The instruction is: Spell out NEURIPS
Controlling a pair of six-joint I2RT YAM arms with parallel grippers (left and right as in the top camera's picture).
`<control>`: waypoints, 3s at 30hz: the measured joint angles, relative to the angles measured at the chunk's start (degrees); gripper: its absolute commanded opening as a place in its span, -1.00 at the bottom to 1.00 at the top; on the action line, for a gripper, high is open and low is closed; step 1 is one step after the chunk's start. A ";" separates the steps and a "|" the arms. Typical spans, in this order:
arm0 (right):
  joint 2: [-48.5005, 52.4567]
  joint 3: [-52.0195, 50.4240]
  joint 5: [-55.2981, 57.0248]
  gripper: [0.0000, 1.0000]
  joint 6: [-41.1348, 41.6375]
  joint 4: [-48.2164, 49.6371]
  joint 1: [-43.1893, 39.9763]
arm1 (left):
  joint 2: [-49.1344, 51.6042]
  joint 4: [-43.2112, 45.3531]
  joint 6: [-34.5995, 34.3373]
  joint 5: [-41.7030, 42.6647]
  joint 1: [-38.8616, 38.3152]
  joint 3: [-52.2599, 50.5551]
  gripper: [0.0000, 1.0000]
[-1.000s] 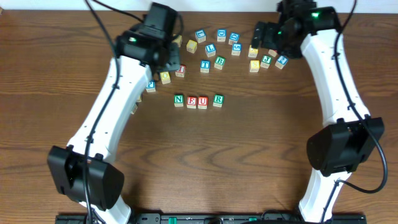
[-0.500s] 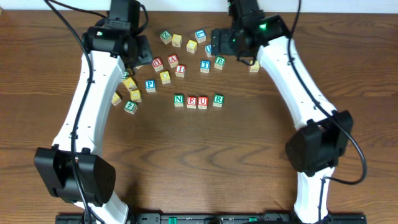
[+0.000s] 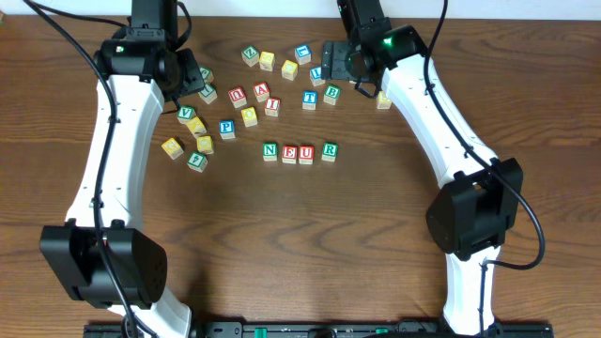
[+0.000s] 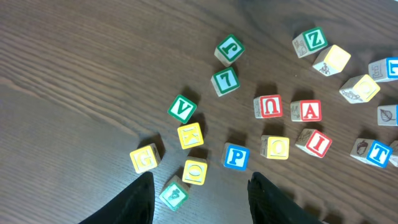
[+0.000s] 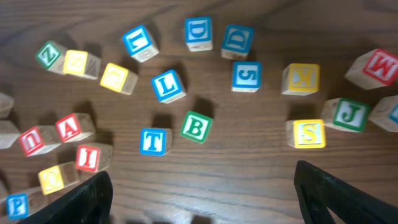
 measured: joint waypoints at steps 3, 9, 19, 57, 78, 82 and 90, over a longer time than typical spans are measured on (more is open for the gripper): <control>0.26 0.00 0.72 0.77 0.00 0.22 -0.07 | 0.00 0.26 0.00 0.00 -0.02 0.00 -0.03; 2.23 0.00 0.92 0.81 0.17 1.46 0.22 | 0.00 0.28 -0.17 0.00 -0.02 0.00 -0.03; 3.67 0.00 -2.86 0.74 2.01 7.39 2.73 | 0.04 0.28 -1.29 0.00 -0.02 0.00 -0.03; 18.80 0.00 -0.63 0.05 9.49 18.97 13.18 | 1.57 -1.49 -1.55 -4.52 7.26 0.00 -0.03; 19.93 0.00 -0.31 -0.52 8.57 18.64 12.85 | 1.57 -1.90 -1.55 -4.52 7.26 0.00 -0.03; 19.23 0.00 -0.28 -0.57 7.50 16.96 12.52 | 1.57 -1.90 -1.53 -4.52 7.26 0.00 -0.03; 14.64 0.00 -0.22 -0.64 5.25 11.26 12.46 | 1.57 -1.92 -1.55 -4.52 7.26 0.00 -0.03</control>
